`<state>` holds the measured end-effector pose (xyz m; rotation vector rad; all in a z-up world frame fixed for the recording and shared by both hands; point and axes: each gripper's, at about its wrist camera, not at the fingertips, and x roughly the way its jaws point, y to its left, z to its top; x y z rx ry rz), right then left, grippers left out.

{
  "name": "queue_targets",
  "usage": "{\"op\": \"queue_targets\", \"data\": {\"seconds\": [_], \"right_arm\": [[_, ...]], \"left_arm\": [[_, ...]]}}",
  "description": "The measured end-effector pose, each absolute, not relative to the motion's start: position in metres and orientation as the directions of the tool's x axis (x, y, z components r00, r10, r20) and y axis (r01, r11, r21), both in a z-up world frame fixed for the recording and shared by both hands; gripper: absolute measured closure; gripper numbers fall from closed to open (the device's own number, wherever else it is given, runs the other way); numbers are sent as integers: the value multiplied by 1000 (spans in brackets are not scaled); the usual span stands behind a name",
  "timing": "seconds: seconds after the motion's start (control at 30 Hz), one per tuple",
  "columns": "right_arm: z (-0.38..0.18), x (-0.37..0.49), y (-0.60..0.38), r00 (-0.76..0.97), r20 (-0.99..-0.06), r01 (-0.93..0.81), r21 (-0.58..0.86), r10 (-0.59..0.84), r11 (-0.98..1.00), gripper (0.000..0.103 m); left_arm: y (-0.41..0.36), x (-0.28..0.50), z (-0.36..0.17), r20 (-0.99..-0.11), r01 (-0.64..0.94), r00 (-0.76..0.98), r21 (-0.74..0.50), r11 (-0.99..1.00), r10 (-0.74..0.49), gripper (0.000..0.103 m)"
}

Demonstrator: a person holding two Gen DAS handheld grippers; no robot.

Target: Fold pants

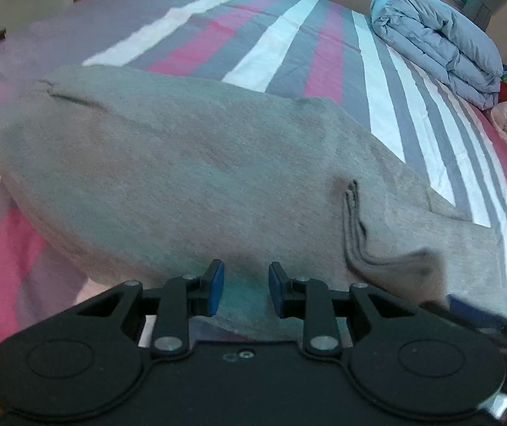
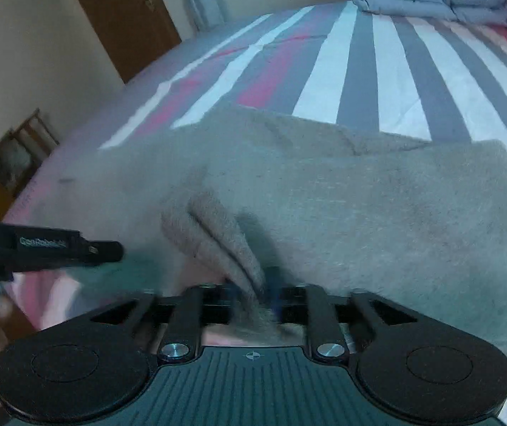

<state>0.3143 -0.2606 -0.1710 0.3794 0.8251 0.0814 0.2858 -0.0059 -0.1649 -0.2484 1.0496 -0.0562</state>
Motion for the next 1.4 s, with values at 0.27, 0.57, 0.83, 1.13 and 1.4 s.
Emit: {"op": "queue_targets", "data": {"seconds": [0.27, 0.57, 0.83, 1.13, 1.4], "right_arm": [[-147, 278, -331, 805, -569, 142, 458, 167, 878, 28], [-179, 256, -373, 792, -599, 266, 513, 118, 816, 28], [-177, 233, -366, 799, -589, 269, 528, 120, 805, 28], [-175, 233, -346, 788, -615, 268, 389, 32, 882, 28], [-192, 249, -316, 718, -696, 203, 171, -27, 964, 27]], "left_arm": [[-13, 287, -165, -844, -98, 438, -387, 917, -309, 64], [-46, 299, -181, -839, -88, 370, -459, 884, -399, 64], [-57, 300, -187, -808, -101, 441, -478, 873, -391, 96], [-77, 304, -115, -684, 109, 630, -391, 914, -368, 101], [-48, 303, -184, -824, -10, 507, -300, 954, -254, 84]]}}
